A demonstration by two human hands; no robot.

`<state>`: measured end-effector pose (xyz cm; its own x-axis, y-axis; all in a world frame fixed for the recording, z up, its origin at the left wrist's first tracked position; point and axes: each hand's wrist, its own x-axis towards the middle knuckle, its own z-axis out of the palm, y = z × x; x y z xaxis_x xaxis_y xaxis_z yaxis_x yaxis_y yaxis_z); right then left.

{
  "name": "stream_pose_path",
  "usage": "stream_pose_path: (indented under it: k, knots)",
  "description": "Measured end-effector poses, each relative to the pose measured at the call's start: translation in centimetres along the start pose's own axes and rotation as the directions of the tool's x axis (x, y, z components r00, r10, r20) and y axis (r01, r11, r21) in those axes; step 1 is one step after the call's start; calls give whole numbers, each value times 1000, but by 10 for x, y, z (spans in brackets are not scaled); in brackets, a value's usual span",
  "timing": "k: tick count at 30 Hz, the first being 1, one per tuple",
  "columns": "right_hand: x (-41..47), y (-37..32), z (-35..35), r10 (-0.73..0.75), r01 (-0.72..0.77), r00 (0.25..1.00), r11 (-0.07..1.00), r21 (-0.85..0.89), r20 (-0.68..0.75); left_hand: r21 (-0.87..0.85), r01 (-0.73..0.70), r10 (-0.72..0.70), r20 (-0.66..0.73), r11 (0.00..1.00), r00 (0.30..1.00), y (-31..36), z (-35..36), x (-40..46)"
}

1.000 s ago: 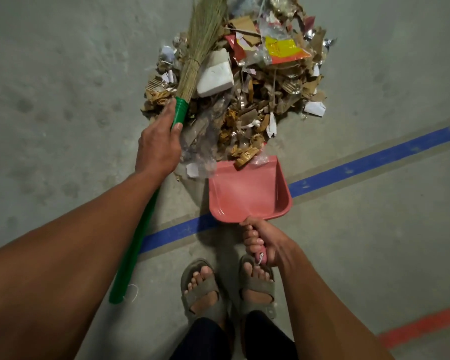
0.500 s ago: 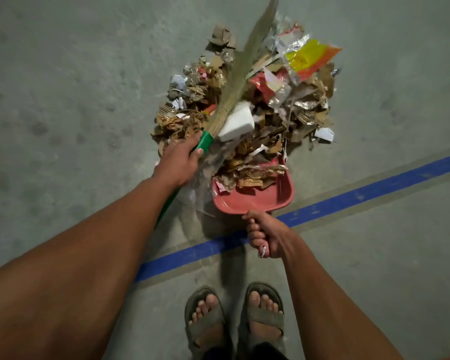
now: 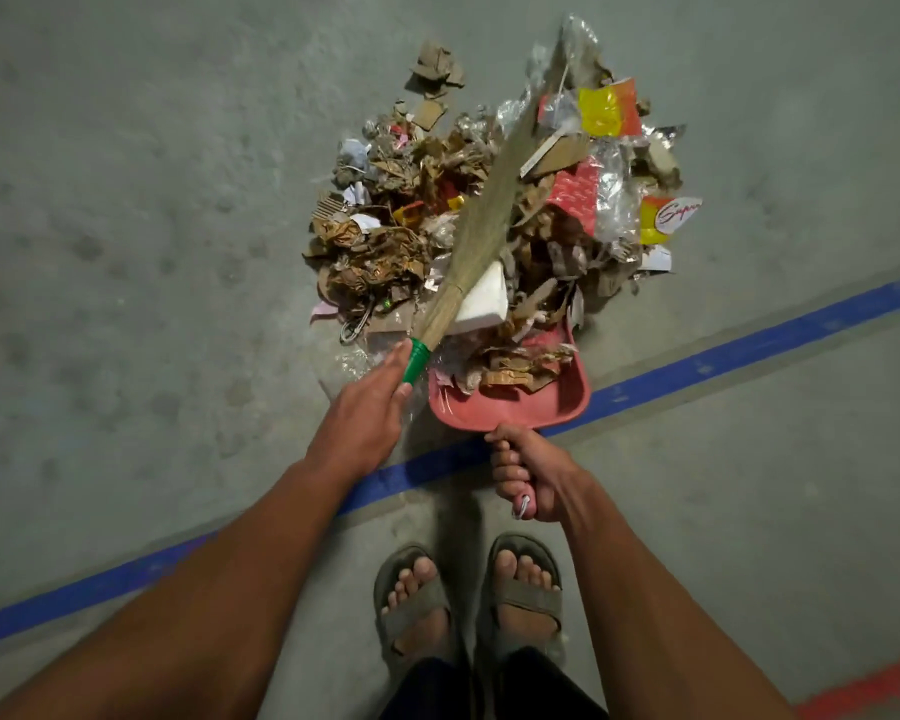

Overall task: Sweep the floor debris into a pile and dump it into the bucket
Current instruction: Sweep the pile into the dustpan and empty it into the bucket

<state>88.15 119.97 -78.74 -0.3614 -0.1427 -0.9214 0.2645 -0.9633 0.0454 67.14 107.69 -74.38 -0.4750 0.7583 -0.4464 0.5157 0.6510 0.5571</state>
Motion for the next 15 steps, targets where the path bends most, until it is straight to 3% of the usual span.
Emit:
stream_pose_path:
  k: [5, 9, 15]
  knots:
    - [-11, 9, 20, -27, 19, 995, 996, 90, 92, -30, 21, -19, 55, 999, 998, 13, 26, -48]
    - [-32, 19, 39, -23, 18, 995, 999, 46, 96, 45, 58, -61, 74, 997, 995, 31, 27, -81]
    - [-75, 31, 52, -29, 31, 998, 999, -38, 49, 24, 93, -95, 82, 995, 992, 54, 5, -112]
